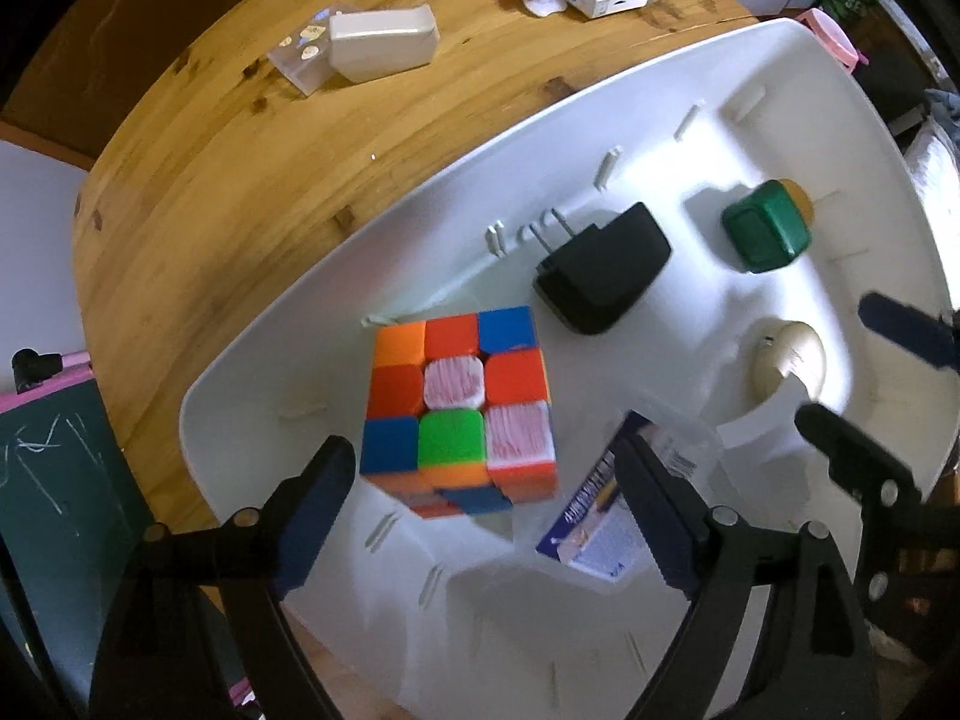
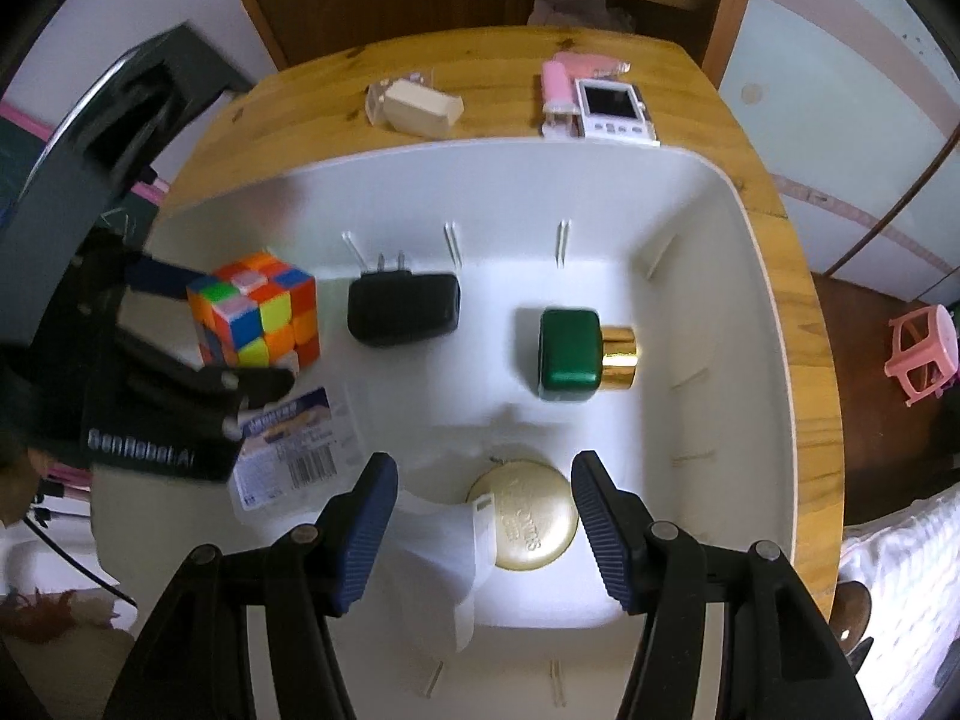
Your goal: Organize rigid objects
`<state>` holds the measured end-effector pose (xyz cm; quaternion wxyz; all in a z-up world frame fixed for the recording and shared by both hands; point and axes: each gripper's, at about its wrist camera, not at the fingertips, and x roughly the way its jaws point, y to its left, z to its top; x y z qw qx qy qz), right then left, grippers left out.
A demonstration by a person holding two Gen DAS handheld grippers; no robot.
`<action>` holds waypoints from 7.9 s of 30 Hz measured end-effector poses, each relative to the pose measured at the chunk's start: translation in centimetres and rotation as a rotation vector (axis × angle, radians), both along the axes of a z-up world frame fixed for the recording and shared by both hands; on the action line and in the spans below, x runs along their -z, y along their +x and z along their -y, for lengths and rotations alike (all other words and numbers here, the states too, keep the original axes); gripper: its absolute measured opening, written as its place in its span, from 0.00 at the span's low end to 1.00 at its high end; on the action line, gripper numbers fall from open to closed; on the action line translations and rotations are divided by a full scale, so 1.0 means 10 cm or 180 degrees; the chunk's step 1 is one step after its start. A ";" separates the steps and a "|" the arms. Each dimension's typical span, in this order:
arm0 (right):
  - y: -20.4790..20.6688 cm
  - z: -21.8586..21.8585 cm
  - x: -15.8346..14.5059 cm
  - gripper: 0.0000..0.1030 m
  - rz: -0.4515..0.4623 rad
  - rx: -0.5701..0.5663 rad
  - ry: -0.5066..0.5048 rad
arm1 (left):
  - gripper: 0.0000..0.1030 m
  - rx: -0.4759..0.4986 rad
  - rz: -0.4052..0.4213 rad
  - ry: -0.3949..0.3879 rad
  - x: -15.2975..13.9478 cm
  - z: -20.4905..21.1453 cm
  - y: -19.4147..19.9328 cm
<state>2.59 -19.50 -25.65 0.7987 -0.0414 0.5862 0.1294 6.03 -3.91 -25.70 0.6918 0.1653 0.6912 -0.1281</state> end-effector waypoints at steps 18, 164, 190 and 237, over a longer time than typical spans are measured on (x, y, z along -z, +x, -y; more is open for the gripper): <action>0.26 0.39 -0.62 0.60 0.0410 0.0226 0.0491 | 0.93 -0.0162 0.0667 -0.0528 -1.12 -0.06 0.36; 0.21 0.00 0.02 0.55 -0.0049 -0.0305 -0.0003 | 0.15 0.0120 -0.0002 -0.1088 -0.43 0.18 0.11; 0.32 -0.08 -0.30 0.55 0.0164 -0.0288 0.0339 | 0.78 -0.1032 0.0236 -0.0793 -0.42 -0.46 1.30; 0.47 0.20 -0.28 0.55 0.0195 0.0022 0.0568 | 0.51 -0.1241 0.0065 -0.0336 -0.16 -0.47 1.52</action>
